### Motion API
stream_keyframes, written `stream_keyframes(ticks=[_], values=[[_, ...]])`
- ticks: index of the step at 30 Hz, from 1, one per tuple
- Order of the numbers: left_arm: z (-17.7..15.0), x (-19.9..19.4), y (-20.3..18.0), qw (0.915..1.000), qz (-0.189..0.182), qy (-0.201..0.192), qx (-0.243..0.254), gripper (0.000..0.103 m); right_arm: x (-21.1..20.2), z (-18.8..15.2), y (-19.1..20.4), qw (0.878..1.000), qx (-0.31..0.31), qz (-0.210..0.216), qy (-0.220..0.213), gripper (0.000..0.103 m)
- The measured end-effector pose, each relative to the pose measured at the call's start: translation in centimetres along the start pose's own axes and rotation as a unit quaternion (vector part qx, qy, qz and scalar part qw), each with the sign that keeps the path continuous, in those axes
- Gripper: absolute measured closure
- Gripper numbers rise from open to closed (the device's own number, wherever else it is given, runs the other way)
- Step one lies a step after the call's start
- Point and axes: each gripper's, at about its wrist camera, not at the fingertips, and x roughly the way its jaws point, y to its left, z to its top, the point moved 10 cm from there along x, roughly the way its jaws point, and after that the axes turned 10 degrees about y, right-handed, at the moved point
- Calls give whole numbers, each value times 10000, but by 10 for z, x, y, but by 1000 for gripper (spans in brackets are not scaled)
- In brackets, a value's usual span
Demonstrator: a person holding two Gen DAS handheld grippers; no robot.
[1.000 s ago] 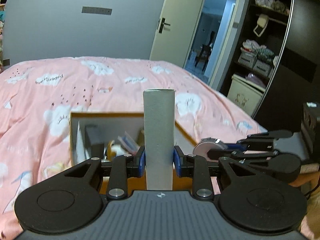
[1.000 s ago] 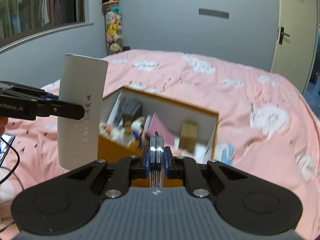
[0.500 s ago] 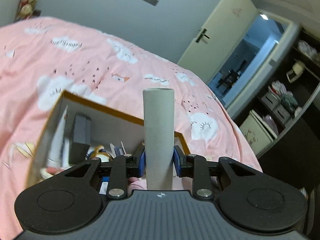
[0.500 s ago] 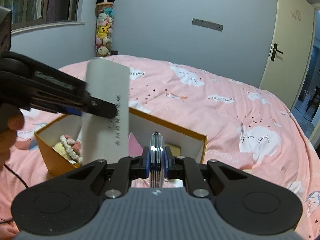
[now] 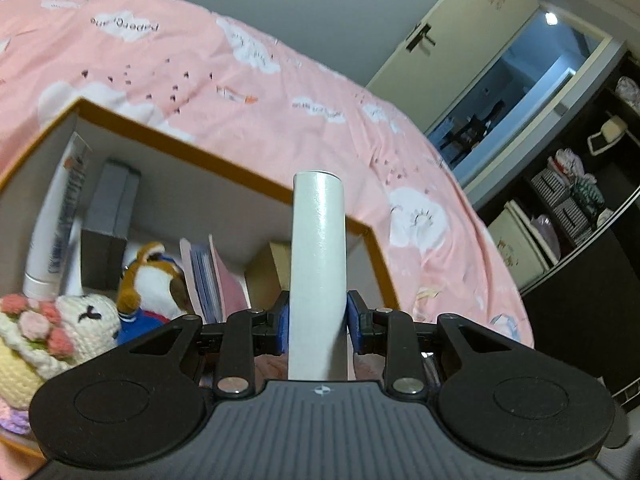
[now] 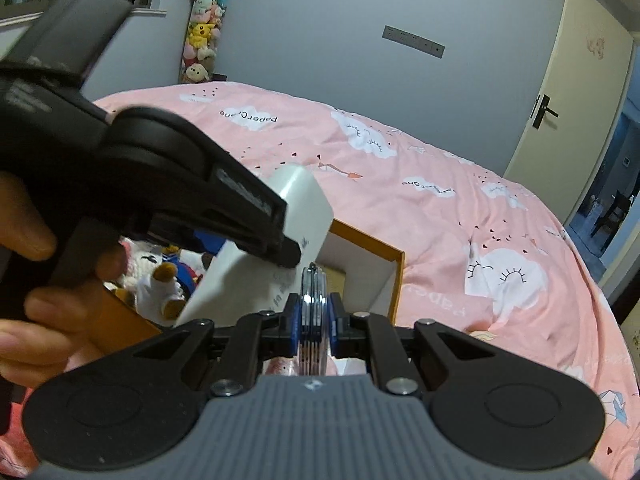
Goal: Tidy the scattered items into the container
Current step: 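Lower the white box and compact into the tan box with both tools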
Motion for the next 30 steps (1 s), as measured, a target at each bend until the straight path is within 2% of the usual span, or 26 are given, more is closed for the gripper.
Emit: stream_keyframes(ticks=[5,9,16,25,30], values=[[-8,15,2,9996,51,285,11,71,6,-6,3,9999,-112,-91,65,88],[-16,22,4,9985,233,486,118,71,10,-9,3,9998,-133,-131,109,88],[-22,14,-3,9974,340,524,359,70,14,-13,5,9996,-164,-133,167,88],[-23,-9,-7,9974,390,336,512,69,16,-9,8,9989,-353,-279,123,88],[-23,-19,11,9962,704,325,387,69,14,-6,11,9988,-398,-276,89,88]])
